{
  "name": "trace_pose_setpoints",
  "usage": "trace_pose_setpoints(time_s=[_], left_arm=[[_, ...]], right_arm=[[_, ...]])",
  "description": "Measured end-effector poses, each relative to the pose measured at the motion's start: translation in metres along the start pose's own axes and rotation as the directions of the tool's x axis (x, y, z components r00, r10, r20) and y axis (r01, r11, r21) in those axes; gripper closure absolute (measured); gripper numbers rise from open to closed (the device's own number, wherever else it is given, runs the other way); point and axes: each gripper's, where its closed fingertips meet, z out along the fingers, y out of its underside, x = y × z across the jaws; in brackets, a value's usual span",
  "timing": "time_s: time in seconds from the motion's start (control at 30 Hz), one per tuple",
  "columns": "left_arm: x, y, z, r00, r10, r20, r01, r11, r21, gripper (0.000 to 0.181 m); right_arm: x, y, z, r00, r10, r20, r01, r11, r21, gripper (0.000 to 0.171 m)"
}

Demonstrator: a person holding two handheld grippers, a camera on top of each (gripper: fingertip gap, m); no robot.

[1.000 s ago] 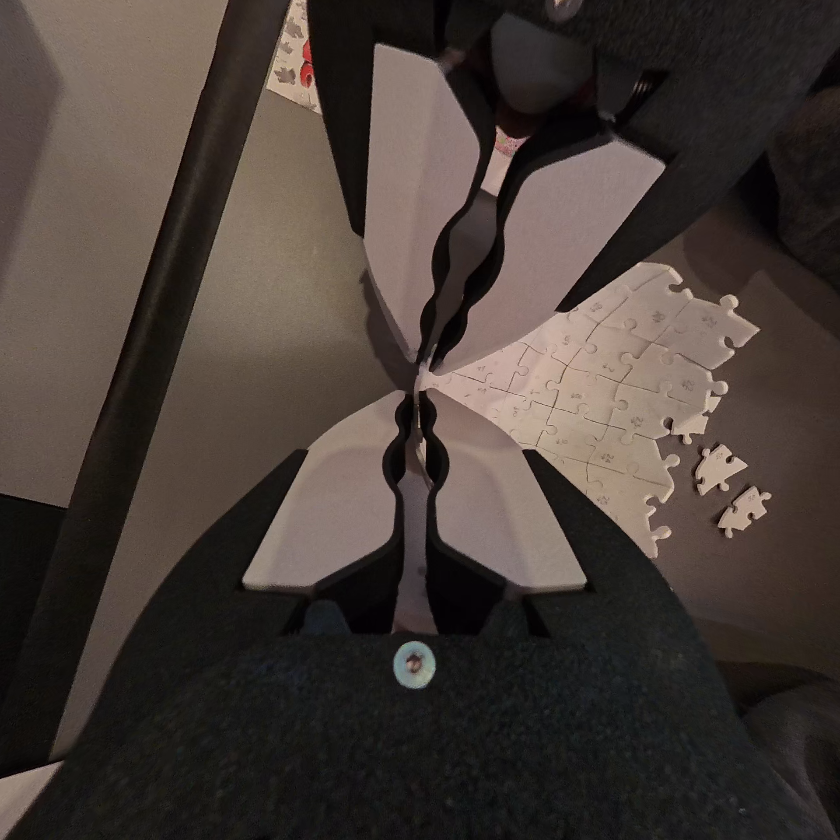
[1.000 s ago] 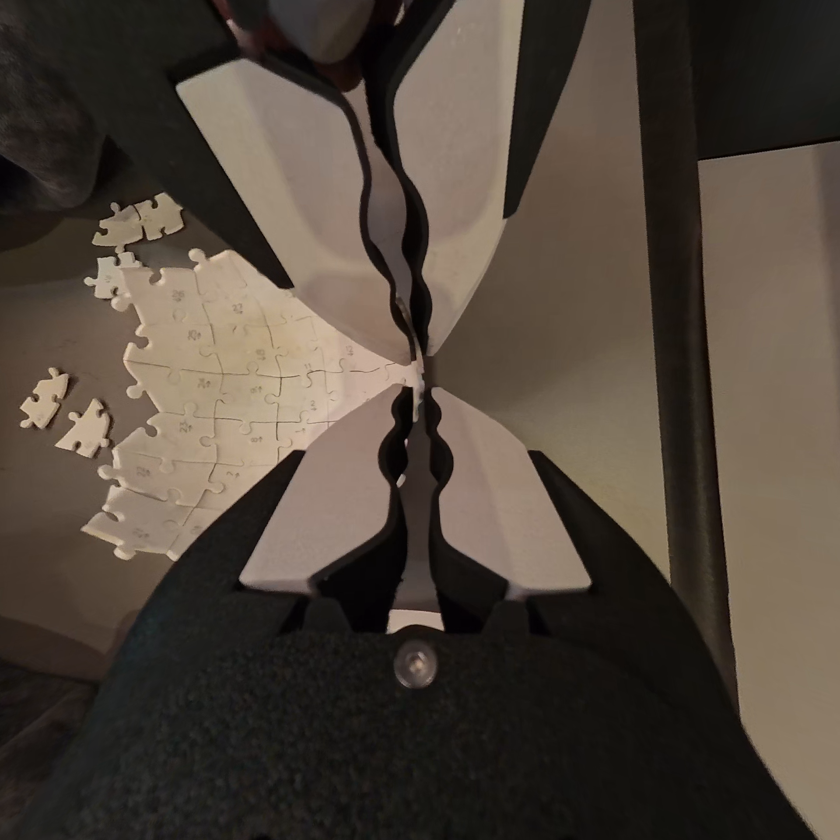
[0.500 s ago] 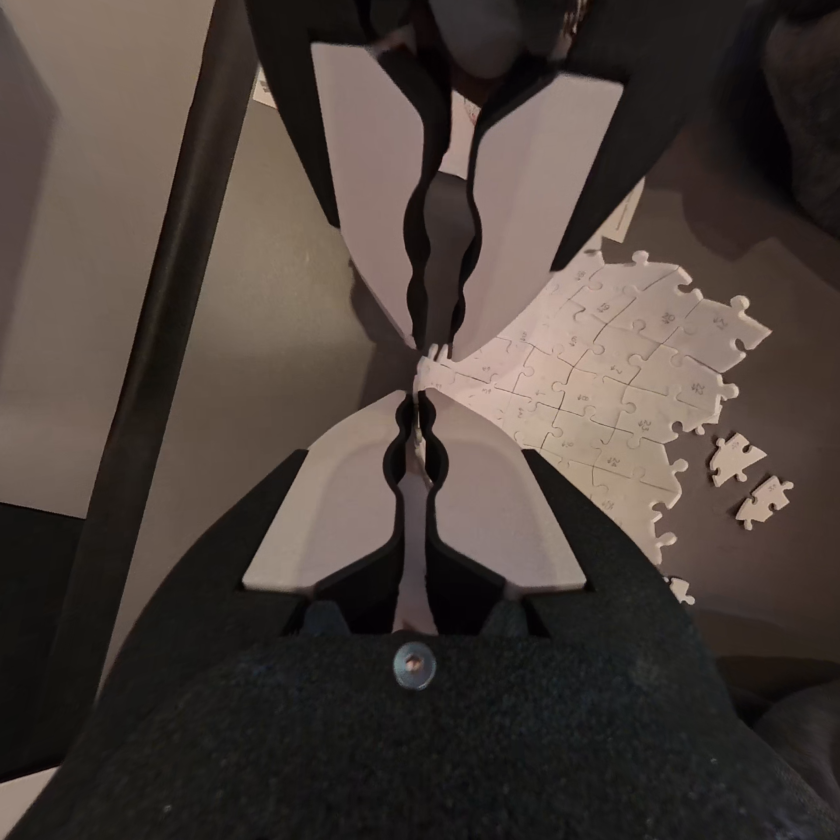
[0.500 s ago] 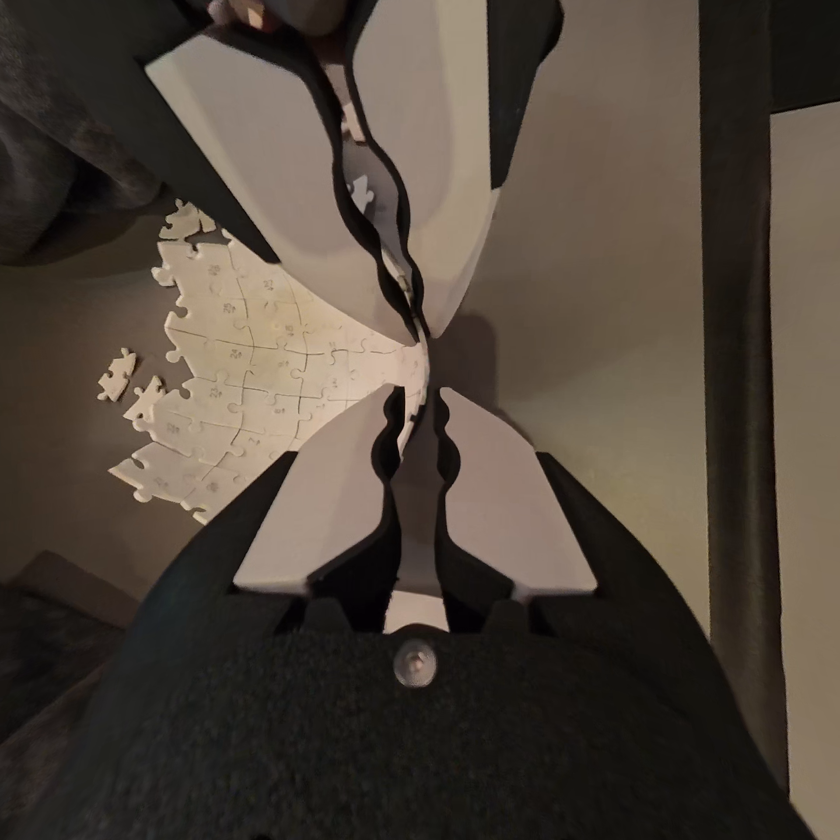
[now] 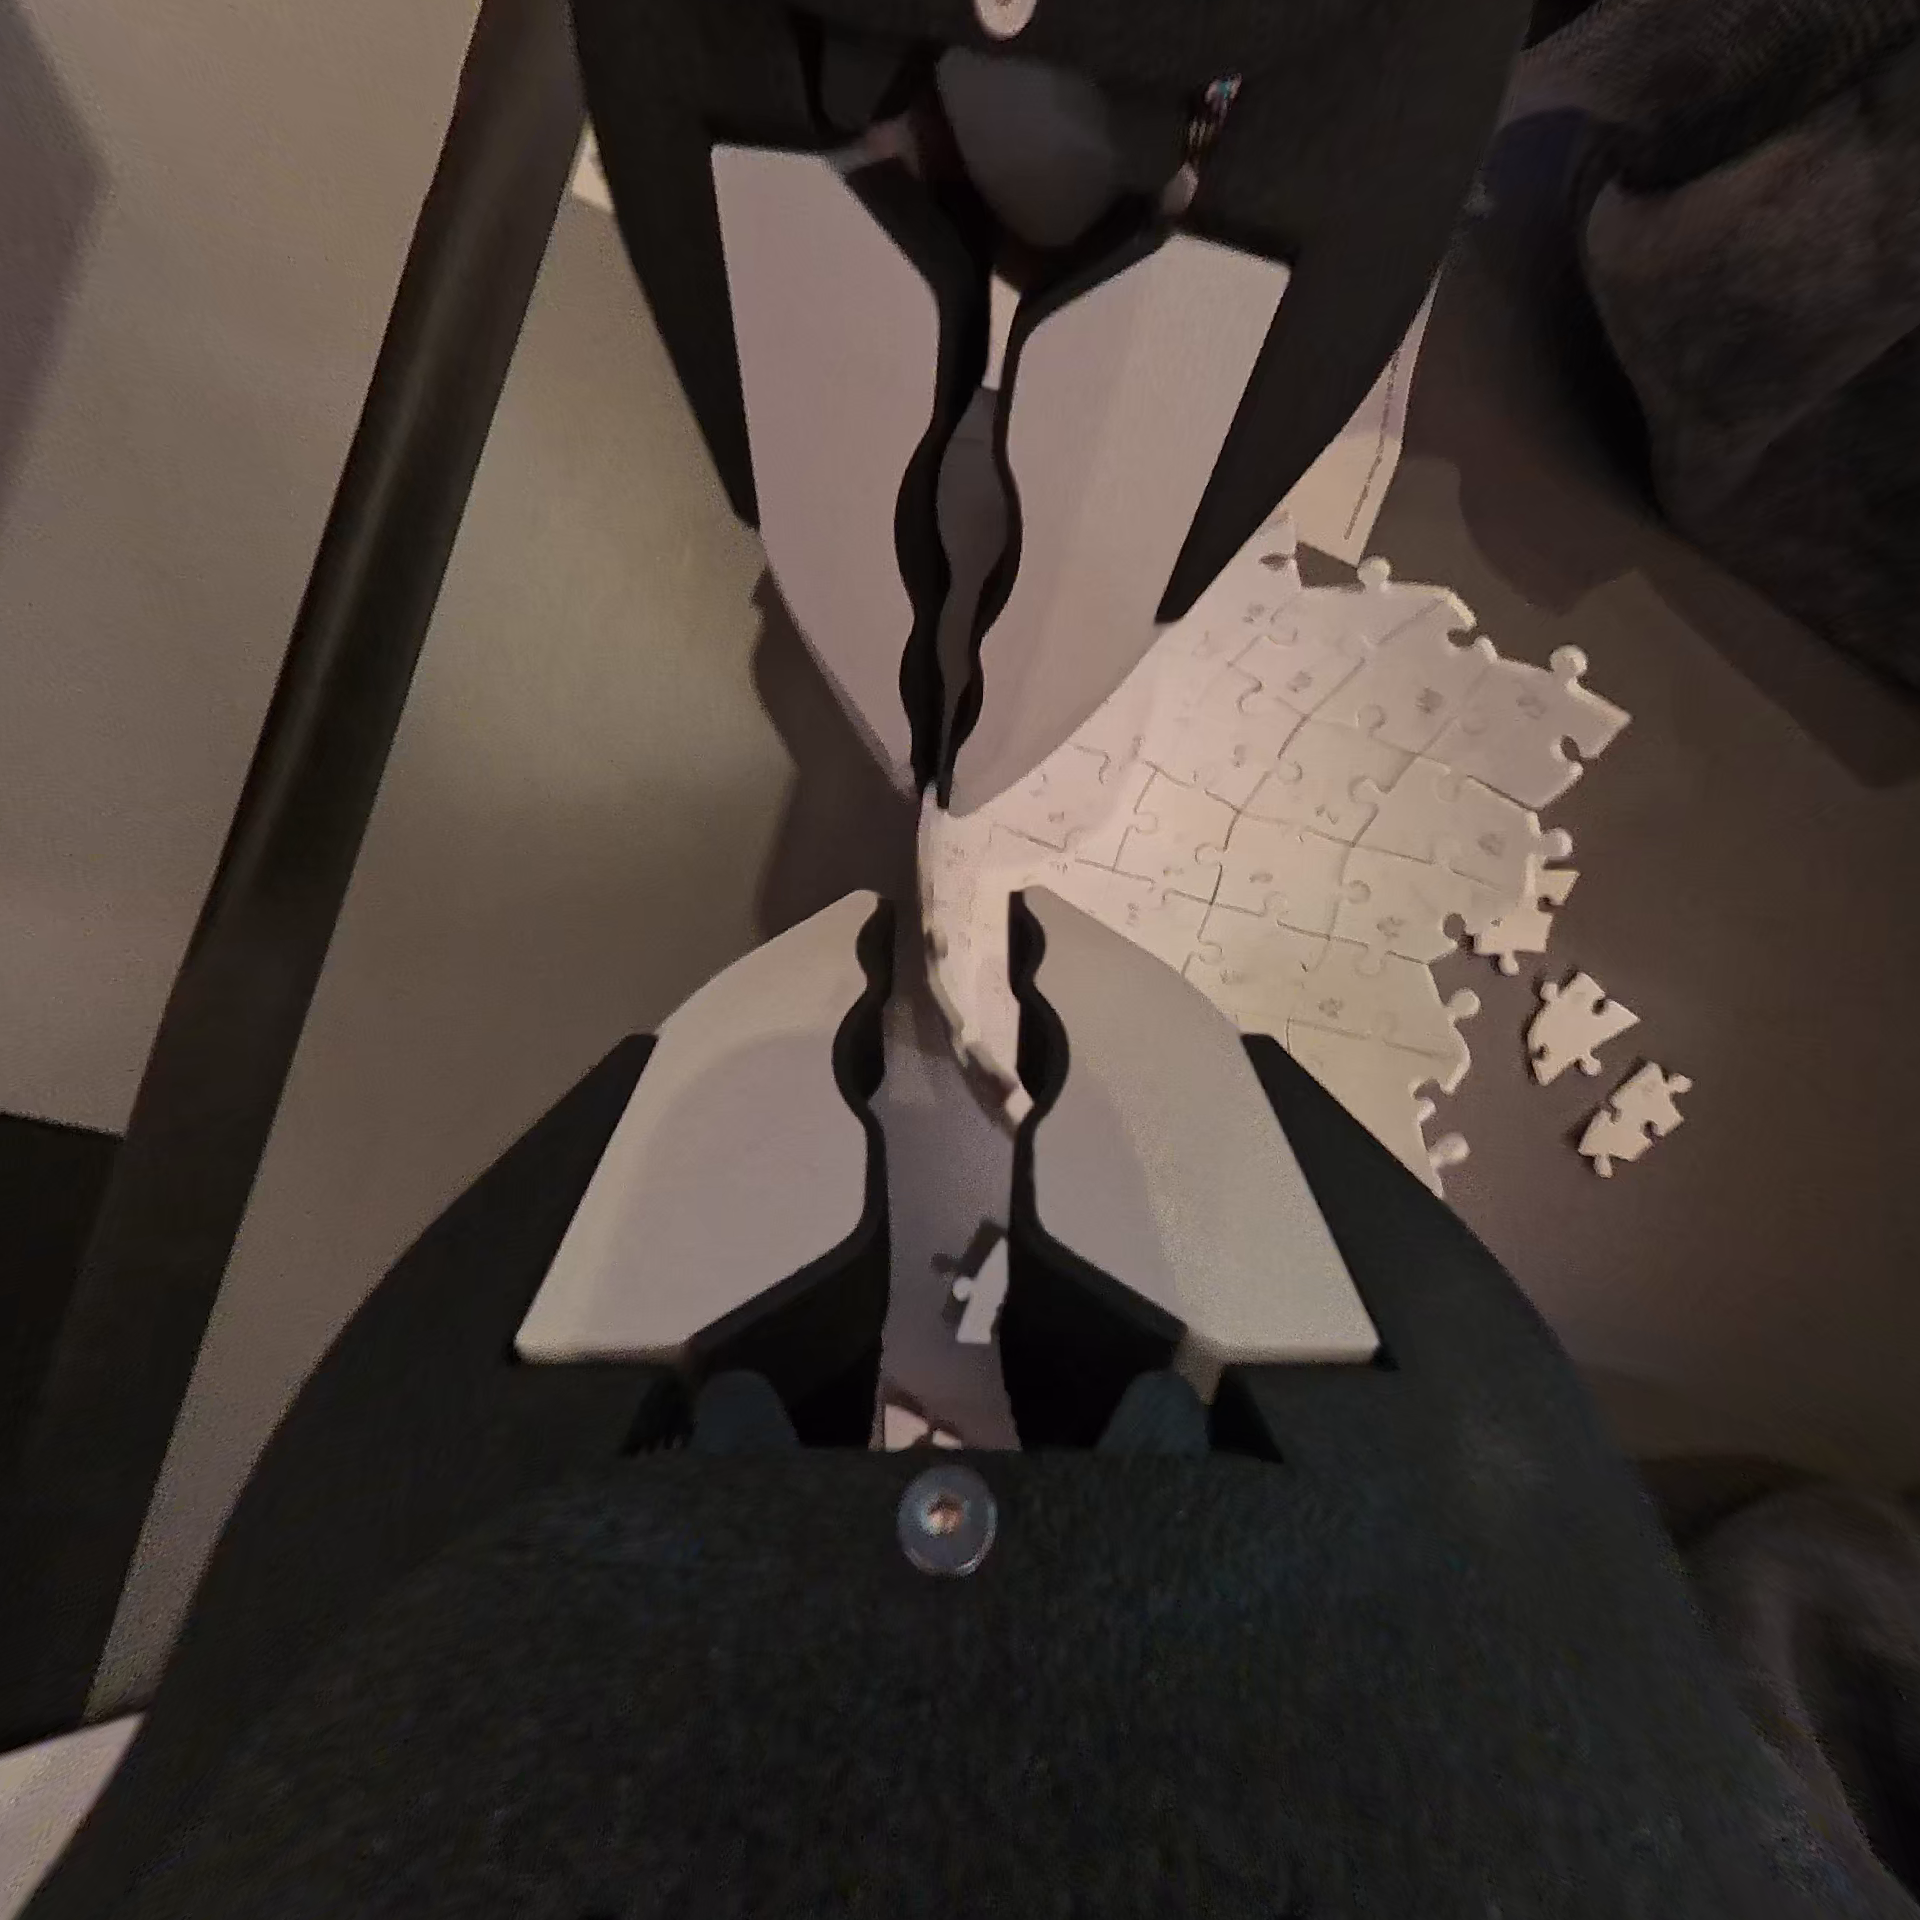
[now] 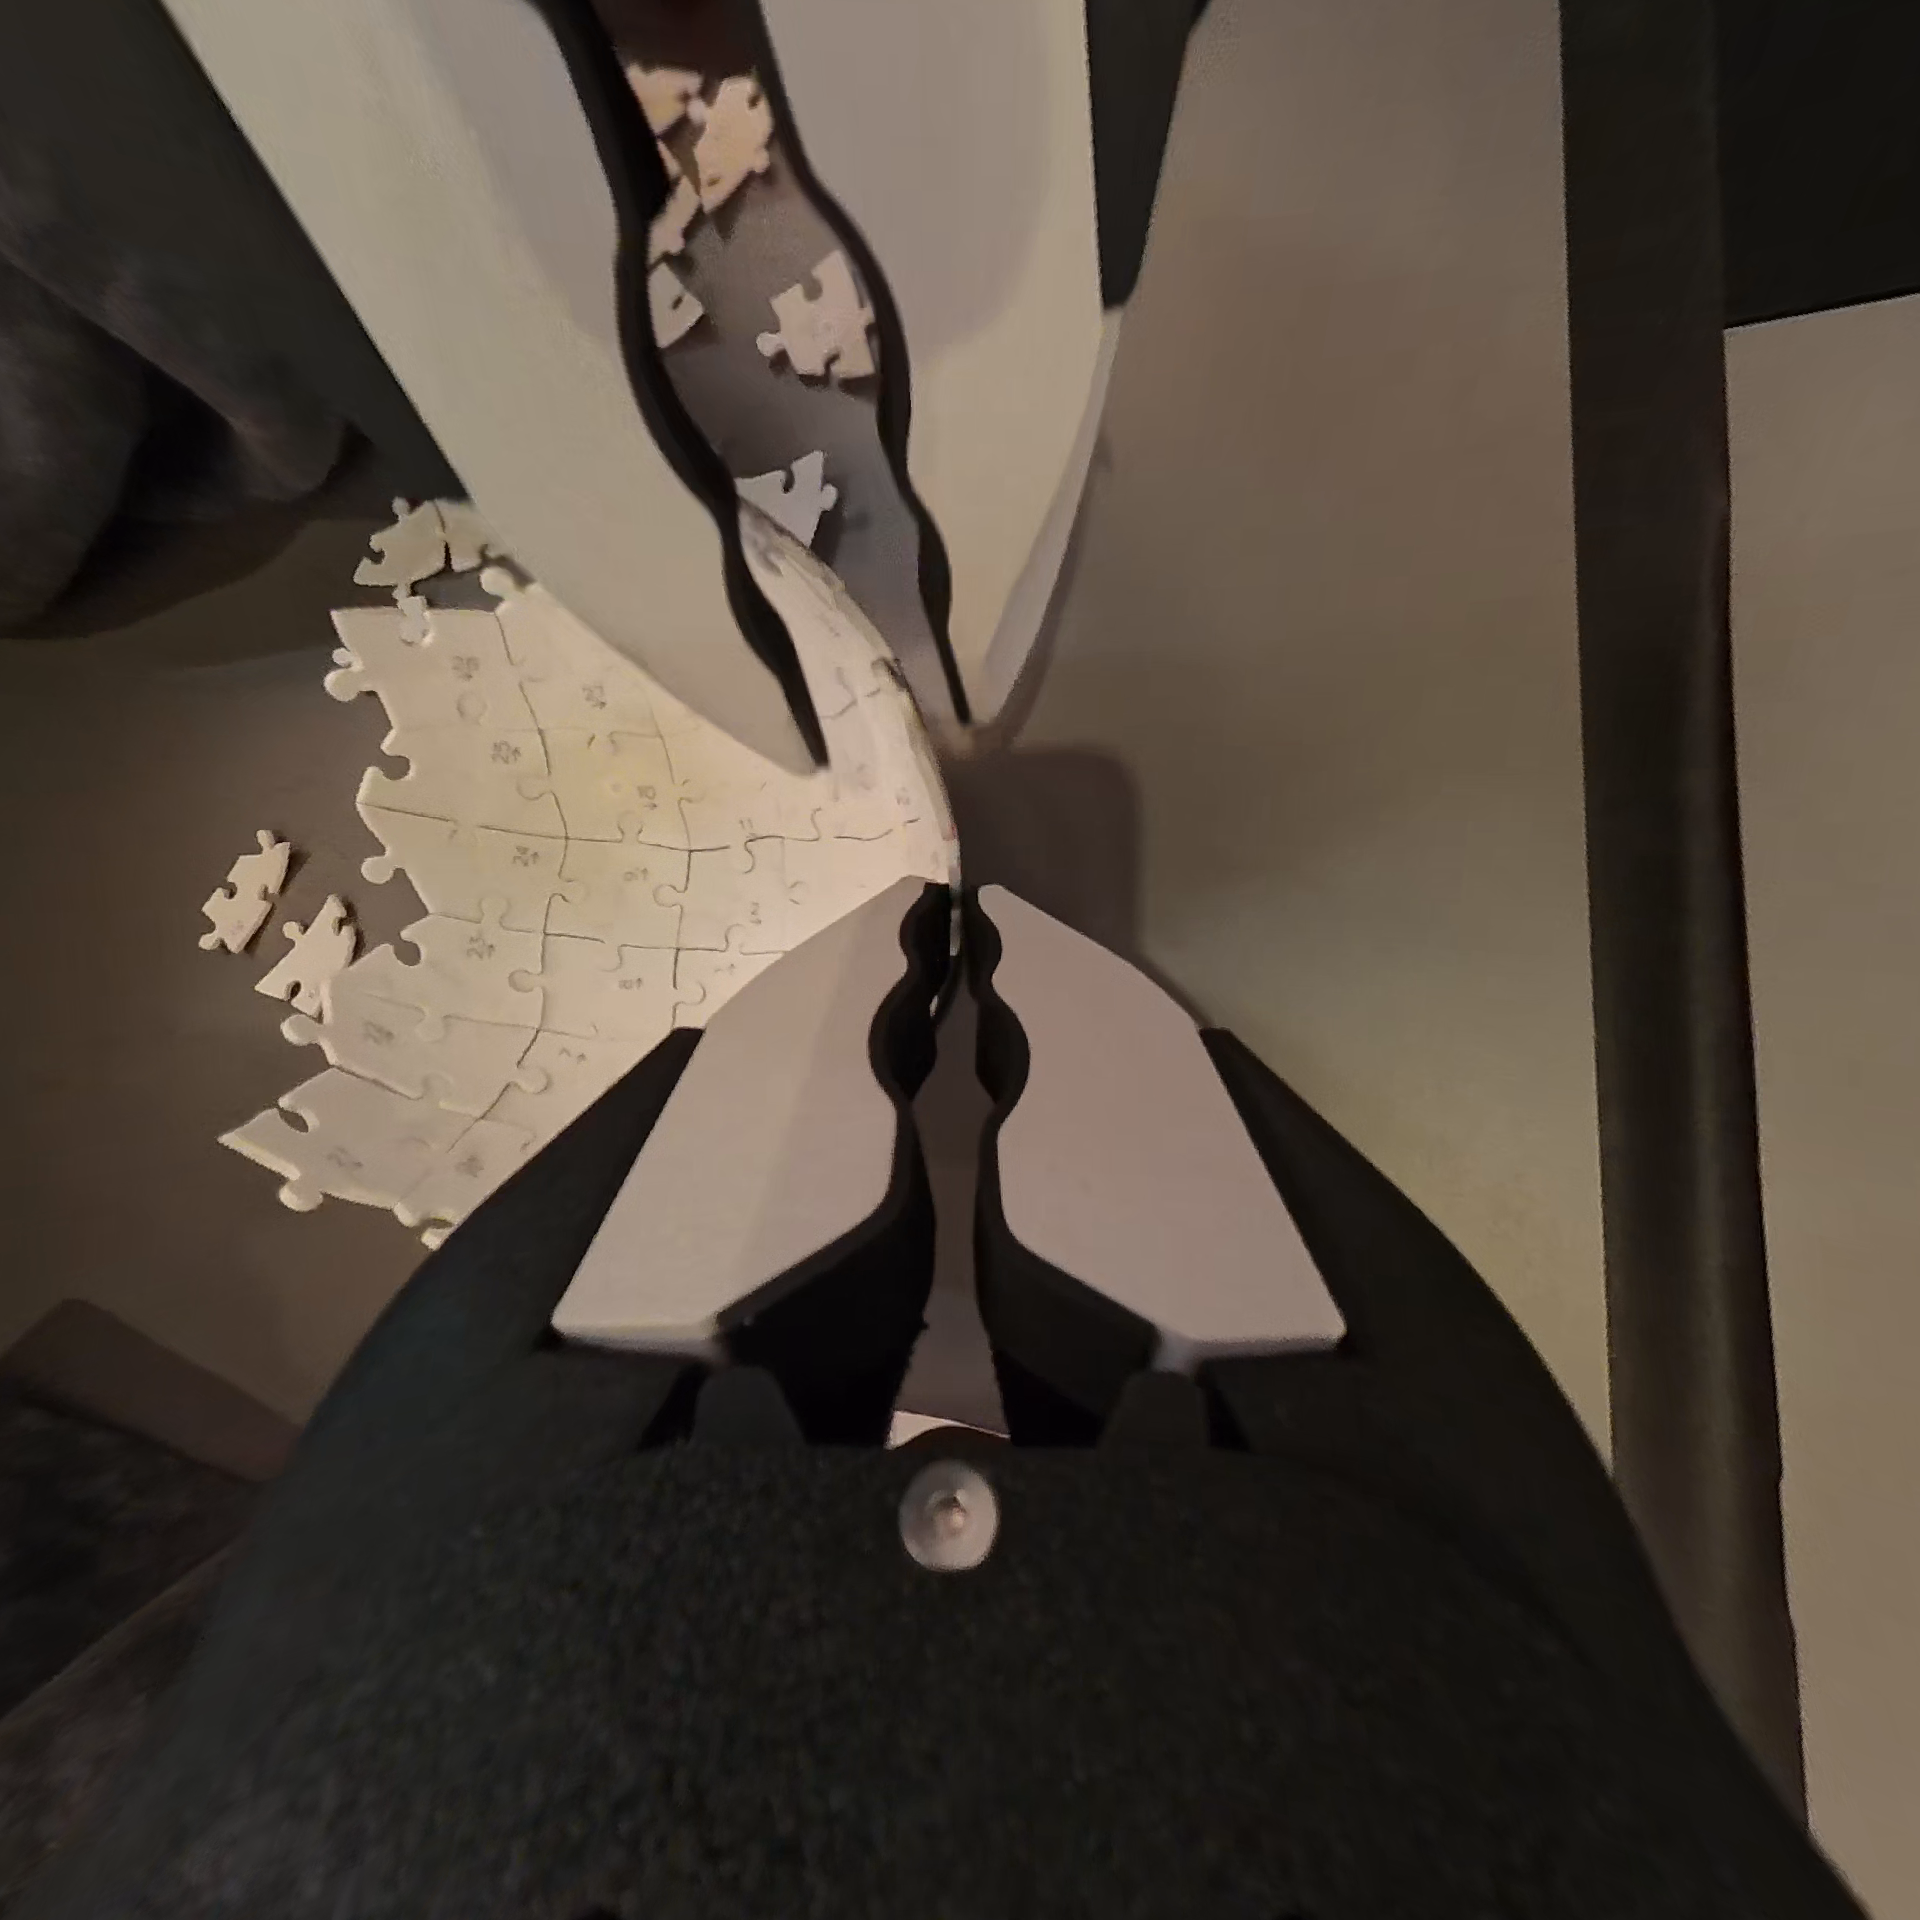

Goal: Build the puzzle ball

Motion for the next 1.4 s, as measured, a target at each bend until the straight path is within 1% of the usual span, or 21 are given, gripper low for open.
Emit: trace_pose_setpoints(time_s=[0.1, 0.2, 0.27, 0.37, 0.43, 0.5, 0.53, 0.67, 0.73, 0.8, 1.4], left_arm=[[0.0, 0.009, -0.01, 0.999, -0.033, -0.024, 0.033, 0.999, 0.005, 0.159], [0.009, 0.011, -0.014, 0.991, -0.053, -0.121, 0.057, 0.998, 0.031, 0.157], [0.014, 0.01, -0.017, 0.981, -0.052, -0.188, 0.066, 0.996, 0.068, 0.149], [0.014, 0.004, -0.027, 0.959, -0.057, -0.277, 0.102, 0.983, 0.151, 0.145], [0.01, 0.001, -0.033, 0.948, -0.071, -0.309, 0.137, 0.971, 0.197, 0.142], [0.006, 0.006, -0.032, 0.948, -0.095, -0.304, 0.156, 0.971, 0.182, 0.133], [0.005, 0.009, -0.029, 0.95, -0.104, -0.294, 0.156, 0.975, 0.16, 0.131], [0.008, 0.014, -0.017, 0.959, -0.125, -0.254, 0.148, 0.986, 0.071, 0.131], [0.01, 0.018, -0.011, 0.963, -0.135, -0.232, 0.142, 0.99, 0.013, 0.135], [0.012, 0.02, -0.007, 0.968, -0.131, -0.213, 0.131, 0.991, -0.016, 0.136], [0.002, 0.017, 0.015, 0.958, -0.173, -0.228, 0.171, 0.985, -0.031, 0.139]], right_arm=[[0.0, 0.0, 0.0, 1.0, 0.007, 0.001, -0.007, 1.0, 0.0, 0.169], [0.002, -0.001, 0.0, 1.0, 0.009, -0.006, -0.009, 1.0, 0.0, 0.169], [0.002, -0.001, 0.0, 1.0, 0.008, -0.011, -0.008, 1.0, -0.004, 0.169], [0.004, -0.001, 0.0, 1.0, 0.006, -0.021, -0.007, 1.0, -0.009, 0.169], [0.004, -0.001, 0.0, 1.0, 0.012, -0.019, -0.012, 1.0, -0.014, 0.169], [0.005, -0.002, 0.0, 1.0, 0.016, -0.014, -0.016, 1.0, -0.019, 0.169], [0.006, -0.002, 0.0, 1.0, 0.017, -0.015, -0.017, 1.0, -0.022, 0.169], [0.008, -0.004, 0.0, 0.999, 0.018, -0.027, -0.019, 0.999, -0.032, 0.169], [0.01, -0.004, -0.001, 0.999, 0.009, -0.045, -0.011, 0.999, -0.035, 0.169], [0.011, -0.004, -0.001, 0.999, 0.005, -0.047, -0.007, 0.999, -0.039, 0.169], [0.019, -0.009, 0.0, 0.999, 0.011, -0.041, -0.013, 0.998, -0.059, 0.168]])
